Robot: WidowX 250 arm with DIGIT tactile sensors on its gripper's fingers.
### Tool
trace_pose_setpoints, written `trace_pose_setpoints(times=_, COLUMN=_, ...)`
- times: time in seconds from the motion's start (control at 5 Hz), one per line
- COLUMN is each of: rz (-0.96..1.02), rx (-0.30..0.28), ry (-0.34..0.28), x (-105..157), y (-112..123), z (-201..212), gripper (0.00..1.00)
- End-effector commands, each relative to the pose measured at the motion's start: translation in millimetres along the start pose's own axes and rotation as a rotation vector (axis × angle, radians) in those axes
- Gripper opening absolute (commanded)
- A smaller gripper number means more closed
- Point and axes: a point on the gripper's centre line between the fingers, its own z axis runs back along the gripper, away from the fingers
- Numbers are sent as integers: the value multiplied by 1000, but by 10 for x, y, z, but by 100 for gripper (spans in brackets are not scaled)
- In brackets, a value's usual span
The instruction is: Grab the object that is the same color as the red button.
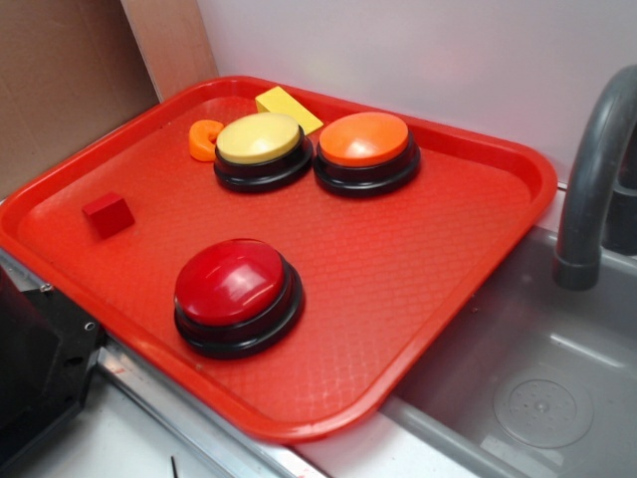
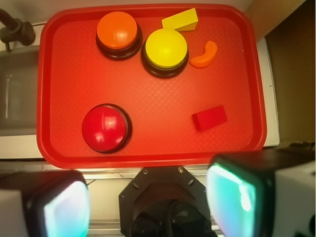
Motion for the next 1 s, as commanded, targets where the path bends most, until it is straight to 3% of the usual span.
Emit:
trace_pose_setpoints(times=0.0, rz=0, rx=0, ry=0, x=0, y=0, z=0, gripper=100)
trace_pose_setpoints(times=0.2, rz=217, rx=138, ry=103, x=452, y=442, z=-540, gripper=100)
trace_pose_setpoints(times=0.4, rz=425, rx=70, ry=148, x=722, y=652, z=-990, gripper=100)
trace_pose_setpoints(times=0.6, rz=672, rx=142, ry=114, x=868, y=853, z=-1231, gripper=100)
trace_pose_setpoints(times=0.8, rz=922, rx=181, ry=12, x=682, y=1082, z=-1402, gripper=100)
